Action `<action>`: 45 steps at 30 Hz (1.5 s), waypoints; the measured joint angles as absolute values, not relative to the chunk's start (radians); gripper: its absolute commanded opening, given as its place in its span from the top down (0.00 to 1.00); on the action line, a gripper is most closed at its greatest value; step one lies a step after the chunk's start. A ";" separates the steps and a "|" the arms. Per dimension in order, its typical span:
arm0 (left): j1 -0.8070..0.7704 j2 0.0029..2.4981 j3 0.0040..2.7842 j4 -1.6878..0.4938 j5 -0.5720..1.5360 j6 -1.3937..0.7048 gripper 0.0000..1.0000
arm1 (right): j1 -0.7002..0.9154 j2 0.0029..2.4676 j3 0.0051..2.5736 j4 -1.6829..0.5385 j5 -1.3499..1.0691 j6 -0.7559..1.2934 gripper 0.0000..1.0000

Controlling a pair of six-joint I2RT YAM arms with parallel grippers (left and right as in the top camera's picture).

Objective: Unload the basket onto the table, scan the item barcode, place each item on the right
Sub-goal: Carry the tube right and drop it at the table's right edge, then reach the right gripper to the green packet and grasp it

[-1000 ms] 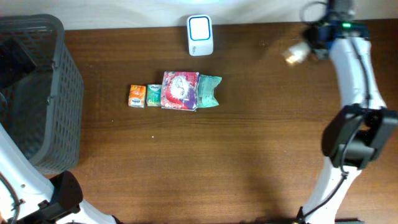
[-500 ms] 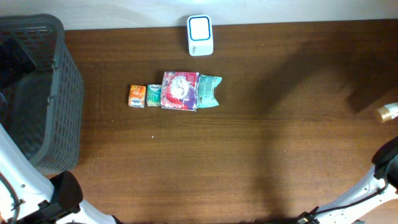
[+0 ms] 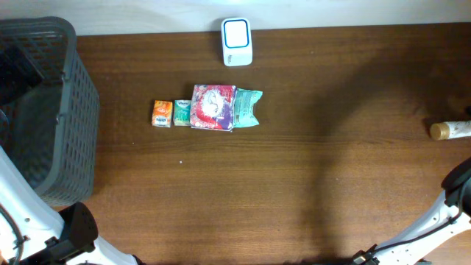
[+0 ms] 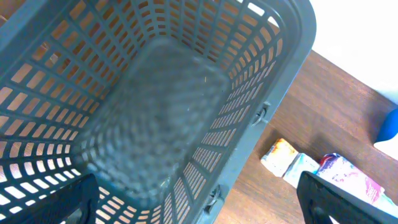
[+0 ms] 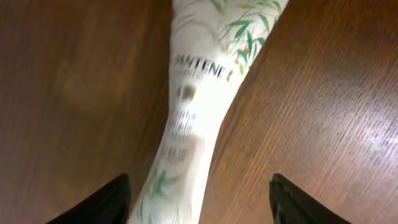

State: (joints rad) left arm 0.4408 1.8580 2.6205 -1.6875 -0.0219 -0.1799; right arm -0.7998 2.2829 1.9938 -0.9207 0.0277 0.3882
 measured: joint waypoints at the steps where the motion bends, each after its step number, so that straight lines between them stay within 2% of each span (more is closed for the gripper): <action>1: 0.441 1.858 2.621 -1.687 -0.022 -0.180 0.01 | -0.800 2.266 2.004 -0.932 -0.004 0.365 0.33; 4: 0.441 1.858 2.621 -1.687 -0.022 -0.180 0.01 | -0.791 2.149 2.024 -0.974 -0.225 0.307 0.34; 6: 0.441 1.858 2.621 -1.687 -0.022 -0.180 0.01 | -0.763 2.059 2.047 -1.041 -0.472 0.284 0.36; 9: 0.441 1.858 2.621 -1.687 -0.022 -0.180 0.01 | -0.641 2.048 2.055 -1.161 -0.702 0.169 0.36; 11: 0.441 1.858 2.621 -1.687 -0.022 -0.180 0.01 | -0.506 2.050 2.051 -1.216 -0.725 0.060 0.26; 13: 0.441 1.858 2.621 -1.687 -0.022 -0.180 0.01 | -0.366 2.053 2.045 -1.207 -0.697 0.014 0.20; 15: 0.441 1.858 2.621 -1.687 -0.022 -0.180 0.01 | -0.198 2.080 2.023 -1.156 -0.647 -0.015 0.19; 19: 0.441 1.858 2.621 -1.687 -0.022 -0.180 0.01 | 0.027 2.185 2.003 -1.035 -0.611 -0.010 0.16; 26: 0.441 1.858 2.621 -1.687 -0.022 -0.180 0.01 | 0.223 2.358 2.002 -0.891 -0.599 0.124 0.15; 32: 0.441 1.858 2.621 -1.687 -0.022 -0.180 0.01 | 0.233 2.427 2.001 -0.885 -0.576 0.188 0.16; 34: 0.441 1.858 2.621 -1.687 -0.022 -0.180 0.01 | 0.233 2.431 2.001 -0.884 -0.585 0.192 0.24; 36: 0.441 1.858 2.621 -1.687 -0.022 -0.180 0.01 | 0.235 2.439 2.001 -0.884 -0.601 0.201 0.45; 38: 0.441 1.858 2.621 -1.687 -0.022 -0.180 0.01 | 0.246 2.446 2.001 -0.879 -0.611 0.205 0.50; 39: 0.441 1.858 2.621 -1.687 -0.022 -0.180 0.01 | 0.252 2.450 2.001 -0.879 -0.611 0.207 0.57; 40: 0.441 1.858 2.621 -1.687 -0.022 -0.180 0.01 | 0.258 2.454 2.001 -0.879 -0.614 0.208 0.67; 41: 0.441 1.858 2.621 -1.687 -0.022 -0.180 0.01 | 0.265 2.455 2.001 -0.877 -0.618 0.208 0.82; 43: 0.441 1.858 2.621 -1.687 -0.022 -0.180 0.01 | 0.271 2.457 2.001 -0.874 -0.633 0.208 0.96; 45: 0.441 1.858 2.621 -1.687 -0.022 -0.180 0.01 | 0.267 2.457 2.002 -0.870 -0.675 0.206 0.96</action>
State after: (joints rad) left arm 0.4408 1.8580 2.6205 -1.6875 -0.0216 -0.1799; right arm 0.2672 2.4565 2.0018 -0.8703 -0.6754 0.2058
